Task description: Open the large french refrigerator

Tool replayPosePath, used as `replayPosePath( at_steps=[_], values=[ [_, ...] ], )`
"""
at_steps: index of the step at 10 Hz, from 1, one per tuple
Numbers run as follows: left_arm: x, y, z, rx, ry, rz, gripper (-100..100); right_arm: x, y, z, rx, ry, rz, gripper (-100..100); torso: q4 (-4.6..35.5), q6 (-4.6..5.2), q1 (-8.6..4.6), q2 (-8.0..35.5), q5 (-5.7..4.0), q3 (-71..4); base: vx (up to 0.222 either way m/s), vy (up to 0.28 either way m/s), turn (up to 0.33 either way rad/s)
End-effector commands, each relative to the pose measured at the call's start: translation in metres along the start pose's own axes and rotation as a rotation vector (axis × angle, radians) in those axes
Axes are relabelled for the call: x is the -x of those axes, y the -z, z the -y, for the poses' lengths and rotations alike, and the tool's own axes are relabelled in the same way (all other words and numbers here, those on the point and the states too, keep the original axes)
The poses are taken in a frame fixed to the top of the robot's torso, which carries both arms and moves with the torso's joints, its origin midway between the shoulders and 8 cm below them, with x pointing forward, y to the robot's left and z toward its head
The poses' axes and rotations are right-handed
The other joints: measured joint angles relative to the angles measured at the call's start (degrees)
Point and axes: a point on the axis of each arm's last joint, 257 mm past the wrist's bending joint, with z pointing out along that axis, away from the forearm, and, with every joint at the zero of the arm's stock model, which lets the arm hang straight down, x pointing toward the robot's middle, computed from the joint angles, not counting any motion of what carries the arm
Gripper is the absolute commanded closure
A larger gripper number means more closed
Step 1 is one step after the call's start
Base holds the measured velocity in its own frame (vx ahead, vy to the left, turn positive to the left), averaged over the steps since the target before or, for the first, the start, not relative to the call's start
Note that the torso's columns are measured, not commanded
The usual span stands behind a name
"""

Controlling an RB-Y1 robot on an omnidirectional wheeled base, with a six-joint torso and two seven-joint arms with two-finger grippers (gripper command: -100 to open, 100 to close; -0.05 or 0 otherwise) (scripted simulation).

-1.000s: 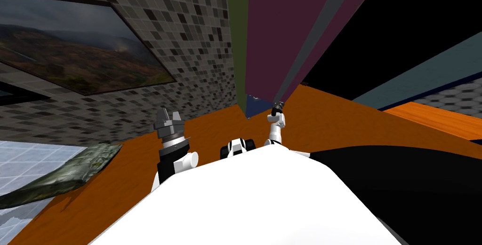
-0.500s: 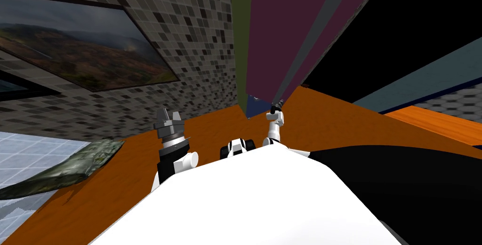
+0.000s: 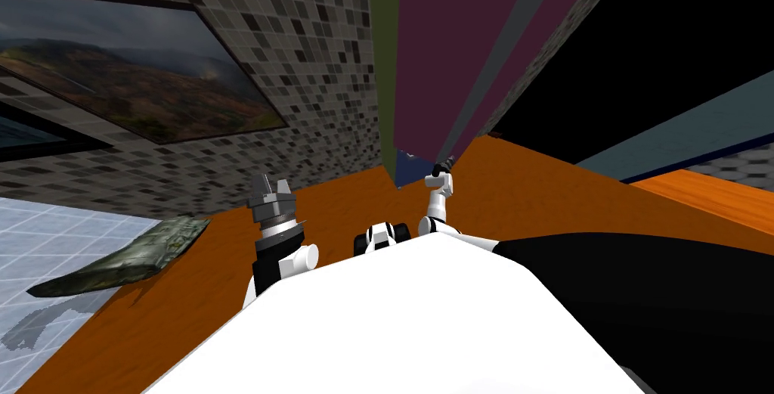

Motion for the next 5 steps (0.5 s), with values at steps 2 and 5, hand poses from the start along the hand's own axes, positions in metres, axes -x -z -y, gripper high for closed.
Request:
replayPosePath(
  at_steps=[2,5],
  values=[
    [0.000,0.000,0.000,0.000,0.000,0.000,0,-0.004,0.001,-0.006,0.011,0.003,-0.012,0,-0.3,0.06,0.02,-0.3,-0.18,-0.2,0.005,-0.007,0.016],
    [0.000,0.000,0.000,0.000,0.000,0.000,0,-0.011,0.002,-0.013,0.025,0.006,-0.025,0,-0.4,-0.02,-0.38,-0.5,-0.41,-0.3,0.002,0.001,0.007]
  ],
)
